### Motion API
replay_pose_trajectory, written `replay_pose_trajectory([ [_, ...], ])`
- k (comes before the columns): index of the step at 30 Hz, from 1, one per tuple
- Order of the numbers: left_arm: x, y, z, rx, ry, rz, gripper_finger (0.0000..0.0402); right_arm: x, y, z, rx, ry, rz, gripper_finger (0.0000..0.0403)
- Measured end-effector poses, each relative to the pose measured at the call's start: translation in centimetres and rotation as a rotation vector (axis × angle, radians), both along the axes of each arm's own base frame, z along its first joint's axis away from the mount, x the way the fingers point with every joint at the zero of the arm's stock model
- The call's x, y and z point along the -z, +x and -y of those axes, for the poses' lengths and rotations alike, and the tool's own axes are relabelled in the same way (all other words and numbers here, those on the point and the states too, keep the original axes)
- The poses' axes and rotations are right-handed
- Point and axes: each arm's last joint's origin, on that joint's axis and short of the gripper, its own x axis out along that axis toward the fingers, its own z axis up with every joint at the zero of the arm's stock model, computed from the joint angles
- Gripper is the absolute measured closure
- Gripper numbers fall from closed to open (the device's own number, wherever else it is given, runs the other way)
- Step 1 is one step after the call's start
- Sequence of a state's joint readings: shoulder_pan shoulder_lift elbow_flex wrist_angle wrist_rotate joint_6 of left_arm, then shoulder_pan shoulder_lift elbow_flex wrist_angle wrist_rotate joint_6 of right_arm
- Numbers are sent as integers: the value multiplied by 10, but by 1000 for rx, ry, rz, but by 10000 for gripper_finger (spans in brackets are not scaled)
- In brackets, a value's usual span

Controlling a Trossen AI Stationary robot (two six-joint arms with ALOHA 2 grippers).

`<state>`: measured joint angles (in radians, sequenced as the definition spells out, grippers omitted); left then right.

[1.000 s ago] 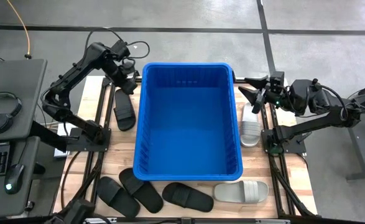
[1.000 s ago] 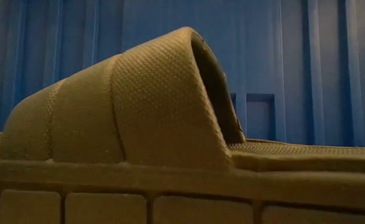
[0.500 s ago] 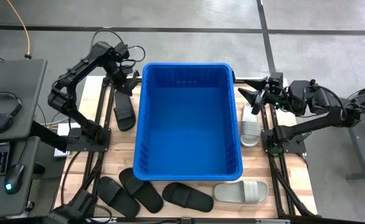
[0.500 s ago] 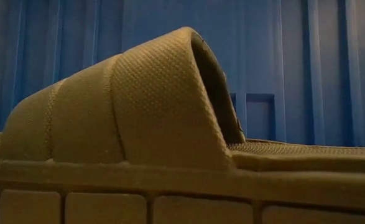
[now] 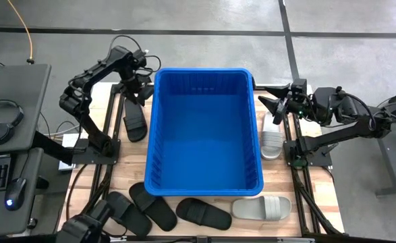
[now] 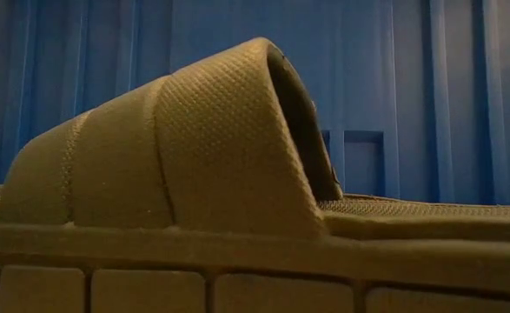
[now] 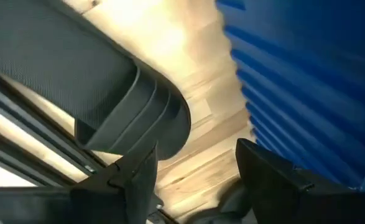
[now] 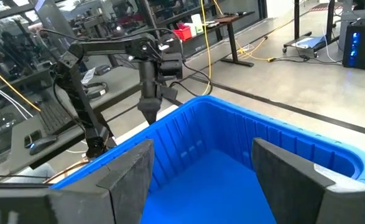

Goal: Pick and place slides into bin
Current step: Put the black slipper into the blue bin

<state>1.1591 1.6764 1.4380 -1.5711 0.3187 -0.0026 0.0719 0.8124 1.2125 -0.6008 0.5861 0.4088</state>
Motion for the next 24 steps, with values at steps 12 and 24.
replay_pose_trajectory([
  [12,2,-9,-6,99,17,67,195,0,0,0,0,2,-2,142],
  [24,19,-6,-16,88,-34,3,195,2,-1,0,7,31,-6,142],
])
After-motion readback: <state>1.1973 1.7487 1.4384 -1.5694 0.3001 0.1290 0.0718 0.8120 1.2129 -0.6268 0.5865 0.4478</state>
